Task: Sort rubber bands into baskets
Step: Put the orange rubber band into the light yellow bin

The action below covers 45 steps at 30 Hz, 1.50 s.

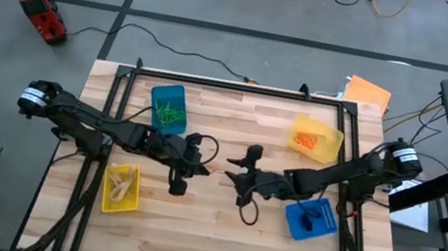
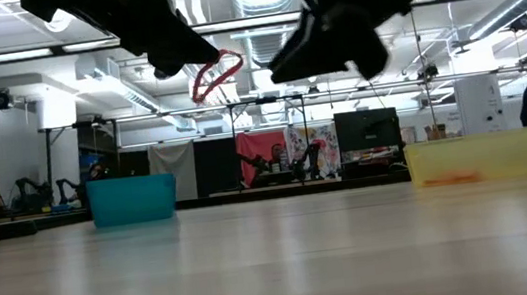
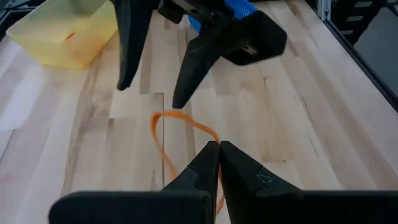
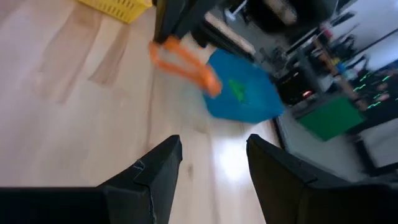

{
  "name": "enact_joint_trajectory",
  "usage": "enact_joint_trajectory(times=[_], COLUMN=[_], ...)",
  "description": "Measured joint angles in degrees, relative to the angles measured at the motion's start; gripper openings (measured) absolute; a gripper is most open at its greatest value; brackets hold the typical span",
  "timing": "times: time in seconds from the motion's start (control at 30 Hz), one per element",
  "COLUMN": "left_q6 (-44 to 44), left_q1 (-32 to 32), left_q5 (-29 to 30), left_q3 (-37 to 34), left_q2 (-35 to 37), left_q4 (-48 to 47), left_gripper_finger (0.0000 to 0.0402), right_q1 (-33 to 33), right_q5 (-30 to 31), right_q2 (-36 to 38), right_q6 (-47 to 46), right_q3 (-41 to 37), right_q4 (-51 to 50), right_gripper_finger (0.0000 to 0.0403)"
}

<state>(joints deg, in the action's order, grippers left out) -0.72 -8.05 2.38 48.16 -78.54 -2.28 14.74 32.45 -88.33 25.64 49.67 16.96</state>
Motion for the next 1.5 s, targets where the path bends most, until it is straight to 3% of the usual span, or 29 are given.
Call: enact_joint_trajectory(times=[0.47, 0.6, 0.83, 1.07, 1.3, 1.5], left_q6=[-1.3, -1.3, -2.6, -2.8, -3.3, -4.3], left_q1=[0.1, 0.1, 0.3, 0.3, 0.3, 0.3], left_q5=[0.0, 0.1, 2.4, 3.3, 10.1, 10.7], left_q3=[-0.1, -0.2, -0.4, -0.4, 1.8, 5.1], left_q2=[0.0, 0.0, 0.0, 0.0, 1.3, 1.5], left_q4=[-0.3, -0.5, -0.1, -1.1, -11.3, -17.7], left_gripper_finger=[0.0, 0.0, 0.0003, 0.0069, 0.0143, 0.016], right_q1=[0.0, 0.0, 0.0, 0.0, -1.7, -10.4], right_q5=[1.1, 1.0, 0.5, 1.3, 12.2, 18.8], right_q2=[-7.5, -7.9, -7.7, -7.5, -6.6, -3.0], right_q6=[11.0, 11.7, 12.6, 11.7, 10.8, -1.2], right_q3=[9.9, 10.5, 10.3, 10.8, 10.9, 10.9], right_q4=[-0.6, -0.6, -0.8, -3.9, -11.3, -26.2], right_gripper_finger=[0.0169, 0.0132, 0.0027, 0.0009, 0.0008, 0.0008])
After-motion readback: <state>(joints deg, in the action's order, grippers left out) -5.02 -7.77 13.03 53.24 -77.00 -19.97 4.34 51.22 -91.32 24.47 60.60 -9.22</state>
